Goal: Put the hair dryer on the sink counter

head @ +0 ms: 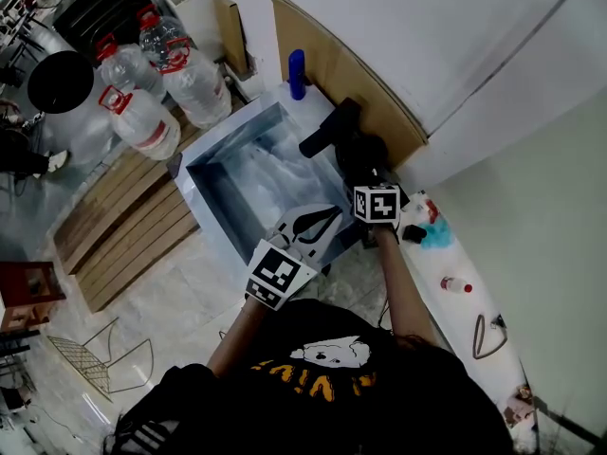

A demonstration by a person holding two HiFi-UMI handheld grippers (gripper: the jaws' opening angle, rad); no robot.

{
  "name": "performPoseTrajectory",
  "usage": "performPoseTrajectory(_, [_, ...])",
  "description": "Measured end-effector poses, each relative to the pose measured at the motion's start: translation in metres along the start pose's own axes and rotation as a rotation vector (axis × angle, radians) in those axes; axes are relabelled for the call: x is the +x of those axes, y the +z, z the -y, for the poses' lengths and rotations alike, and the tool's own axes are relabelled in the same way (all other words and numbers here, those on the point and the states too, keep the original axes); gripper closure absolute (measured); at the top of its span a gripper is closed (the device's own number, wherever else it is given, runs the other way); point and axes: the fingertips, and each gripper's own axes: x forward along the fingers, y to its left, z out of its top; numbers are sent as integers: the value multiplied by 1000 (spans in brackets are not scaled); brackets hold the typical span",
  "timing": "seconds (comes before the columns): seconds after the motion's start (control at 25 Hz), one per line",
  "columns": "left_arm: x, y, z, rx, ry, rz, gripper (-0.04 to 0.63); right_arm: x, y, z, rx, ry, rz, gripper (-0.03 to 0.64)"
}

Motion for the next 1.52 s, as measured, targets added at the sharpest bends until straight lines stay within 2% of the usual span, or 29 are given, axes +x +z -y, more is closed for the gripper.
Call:
performPoseTrajectory(0.32, [0,1,2,3,4,-1,578,-17,3,-3,9,30,43,347])
performPoseTrajectory(0.68, [-1,4,11,-15,-4,16,578,-76,8,-10,35,85,168,362])
performPoseTrajectory(1.16, [-7,6,52,39,-14,7,578,-182,8,-30,45,164,386,477])
performPoseTrajectory(1.52, [-31,8,91,62,32,34,578,-245,-30,-39,62,201,472,538])
